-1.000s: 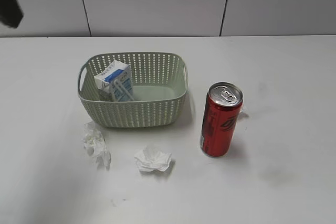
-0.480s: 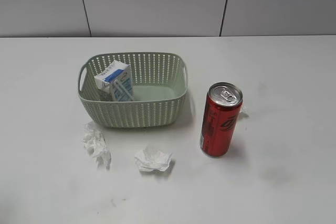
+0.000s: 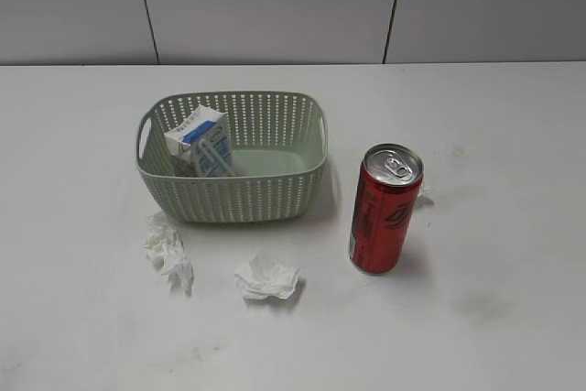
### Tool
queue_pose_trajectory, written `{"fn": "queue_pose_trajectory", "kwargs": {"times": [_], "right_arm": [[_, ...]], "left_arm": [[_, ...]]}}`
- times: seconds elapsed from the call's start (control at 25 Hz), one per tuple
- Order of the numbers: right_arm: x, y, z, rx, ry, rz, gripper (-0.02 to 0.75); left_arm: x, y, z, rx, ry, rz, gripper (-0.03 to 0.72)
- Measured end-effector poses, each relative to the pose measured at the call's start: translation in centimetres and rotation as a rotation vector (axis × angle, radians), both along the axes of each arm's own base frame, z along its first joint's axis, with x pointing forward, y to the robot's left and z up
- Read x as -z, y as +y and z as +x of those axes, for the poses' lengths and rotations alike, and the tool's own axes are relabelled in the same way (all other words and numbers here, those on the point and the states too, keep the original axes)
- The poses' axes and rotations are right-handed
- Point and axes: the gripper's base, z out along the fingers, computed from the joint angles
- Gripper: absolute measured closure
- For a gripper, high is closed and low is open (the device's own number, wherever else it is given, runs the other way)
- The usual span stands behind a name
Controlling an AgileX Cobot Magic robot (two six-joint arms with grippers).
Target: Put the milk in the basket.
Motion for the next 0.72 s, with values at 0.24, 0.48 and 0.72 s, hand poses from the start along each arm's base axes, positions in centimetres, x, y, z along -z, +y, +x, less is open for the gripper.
{"fn": "queue_pose_trajectory", "kwargs": {"times": [0.24, 0.48, 0.72], "right_arm": [[0.0, 0.0, 0.0, 0.0, 0.0, 0.0, 0.184], [0.0, 0.0, 0.0, 0.0, 0.0, 0.0, 0.184], [0.0, 0.0, 0.0, 0.0, 0.0, 0.0, 0.184]], "left_arm": [[2.0, 0.0, -0.5, 0.034, -0.058, 0.023, 0.076], [2.1, -0.2, -0.4, 0.073, -0.065, 0.033, 0.087], [2.1, -0.2, -0.4, 0.079, -0.066, 0.037, 0.129]]}}
